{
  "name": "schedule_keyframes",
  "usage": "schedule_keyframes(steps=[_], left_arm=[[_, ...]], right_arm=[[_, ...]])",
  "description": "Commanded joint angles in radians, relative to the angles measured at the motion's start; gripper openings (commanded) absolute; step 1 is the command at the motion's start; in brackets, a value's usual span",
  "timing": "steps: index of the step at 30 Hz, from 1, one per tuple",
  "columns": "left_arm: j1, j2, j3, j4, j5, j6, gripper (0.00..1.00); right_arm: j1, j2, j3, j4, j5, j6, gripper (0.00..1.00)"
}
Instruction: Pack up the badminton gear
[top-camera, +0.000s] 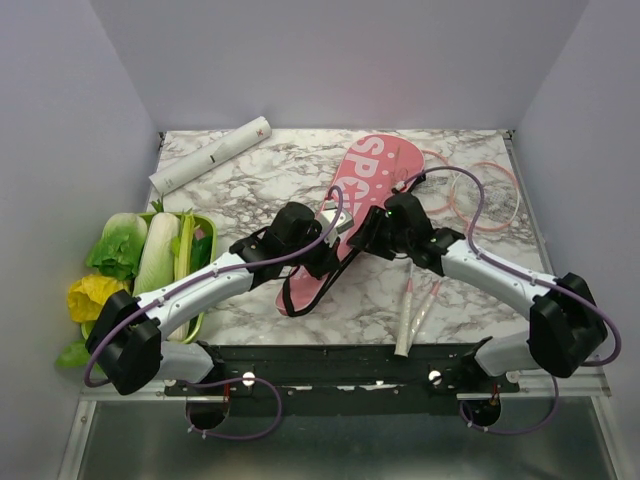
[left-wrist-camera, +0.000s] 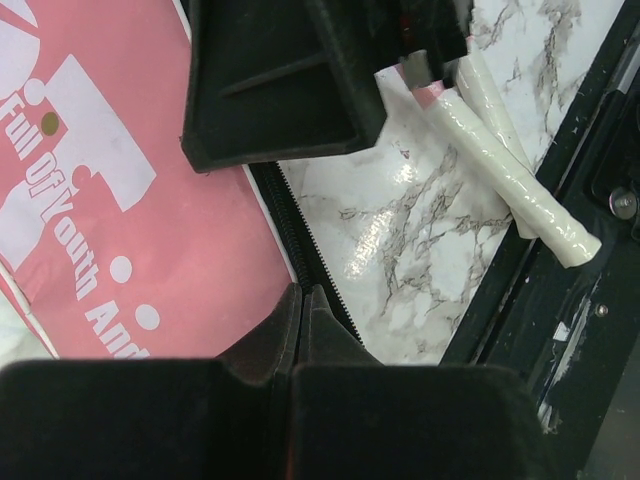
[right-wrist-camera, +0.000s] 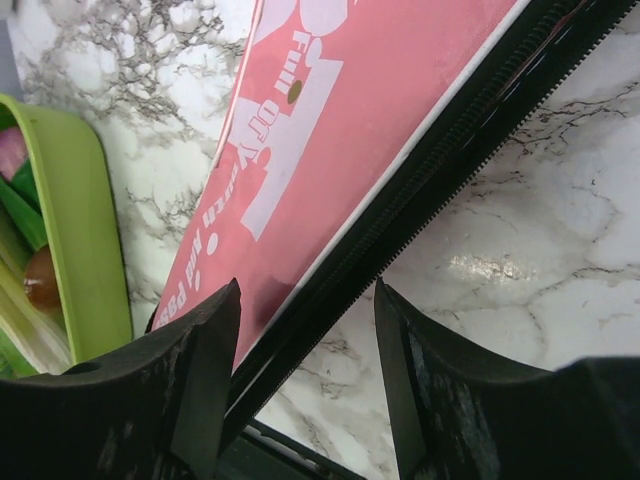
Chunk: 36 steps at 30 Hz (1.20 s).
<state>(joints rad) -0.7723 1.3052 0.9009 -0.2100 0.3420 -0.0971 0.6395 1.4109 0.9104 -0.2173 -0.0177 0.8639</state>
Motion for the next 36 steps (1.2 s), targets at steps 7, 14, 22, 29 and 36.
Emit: schedule_keyframes(steps=[7, 14, 22, 29, 36], left_arm=[[0.004, -0.017, 0.001, 0.043, 0.049, -0.006, 0.00], [0.005, -0.018, 0.001, 0.046, 0.048, -0.006, 0.00], [0.005, -0.034, -0.008, 0.050, 0.048, -0.007, 0.00], [0.005, -0.041, -0.010, 0.054, 0.054, -0.010, 0.00], [0.005, -0.047, -0.017, 0.057, 0.060, -0.012, 0.00]], right_arm=[[-0.003, -0.208, -0.122, 0.044, 0.001, 0.004, 0.64], [0.000, -0.213, -0.165, 0.024, -0.005, 0.014, 0.64], [0.008, -0.172, -0.150, 0.052, -0.019, 0.023, 0.64], [0.011, -0.135, -0.120, 0.049, -0.014, 0.030, 0.63], [0.017, -0.119, -0.110, 0.062, -0.014, 0.035, 0.63]])
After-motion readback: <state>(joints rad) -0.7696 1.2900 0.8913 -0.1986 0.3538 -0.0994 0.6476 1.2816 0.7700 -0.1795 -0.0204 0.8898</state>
